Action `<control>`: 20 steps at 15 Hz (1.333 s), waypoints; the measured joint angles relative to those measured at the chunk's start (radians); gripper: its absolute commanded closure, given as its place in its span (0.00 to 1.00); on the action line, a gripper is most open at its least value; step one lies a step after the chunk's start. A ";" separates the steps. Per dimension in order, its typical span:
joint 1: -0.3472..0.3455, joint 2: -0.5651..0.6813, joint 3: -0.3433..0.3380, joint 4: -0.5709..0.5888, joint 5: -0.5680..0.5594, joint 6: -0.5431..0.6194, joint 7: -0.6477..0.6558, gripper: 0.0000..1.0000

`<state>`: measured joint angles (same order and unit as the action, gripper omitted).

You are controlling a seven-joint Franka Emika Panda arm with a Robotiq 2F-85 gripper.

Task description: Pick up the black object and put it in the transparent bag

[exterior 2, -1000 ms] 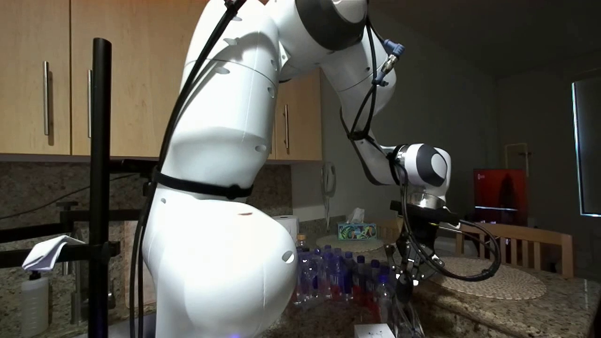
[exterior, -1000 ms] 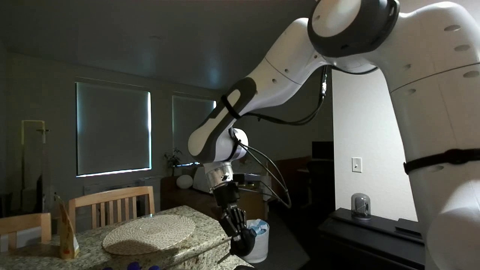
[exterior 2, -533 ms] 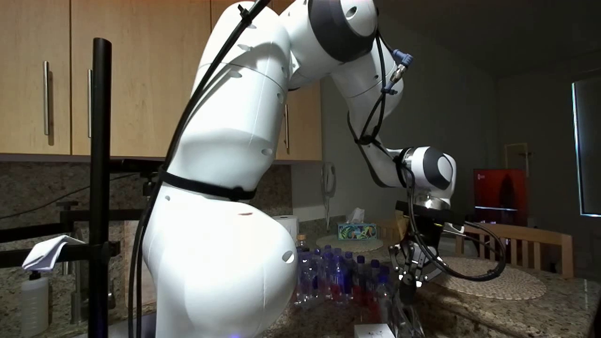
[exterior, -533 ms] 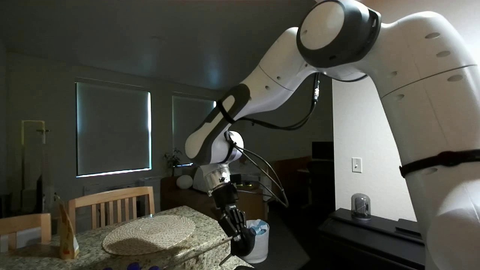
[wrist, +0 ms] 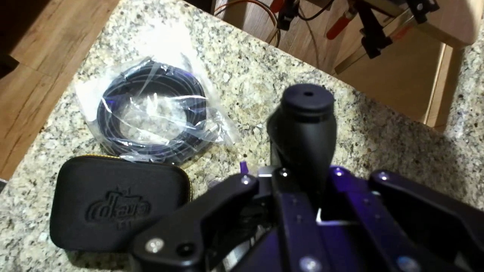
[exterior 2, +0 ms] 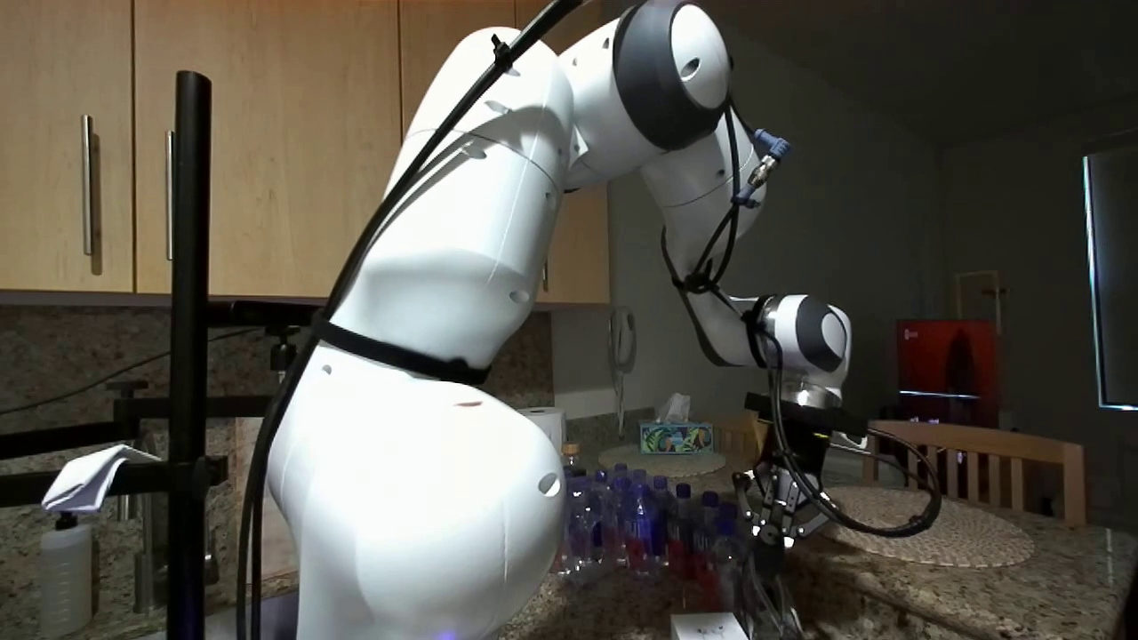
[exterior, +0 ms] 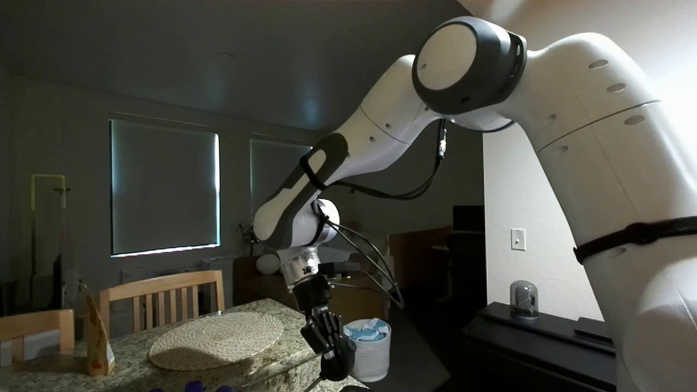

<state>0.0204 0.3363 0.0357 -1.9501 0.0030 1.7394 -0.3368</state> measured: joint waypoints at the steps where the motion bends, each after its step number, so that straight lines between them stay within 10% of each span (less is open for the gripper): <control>1: 0.003 0.009 0.002 0.011 -0.006 0.004 0.012 0.91; 20: 0.089 0.197 0.011 0.148 -0.115 0.156 0.146 0.91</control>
<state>0.1094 0.5334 0.0463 -1.8022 -0.1116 1.8950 -0.1909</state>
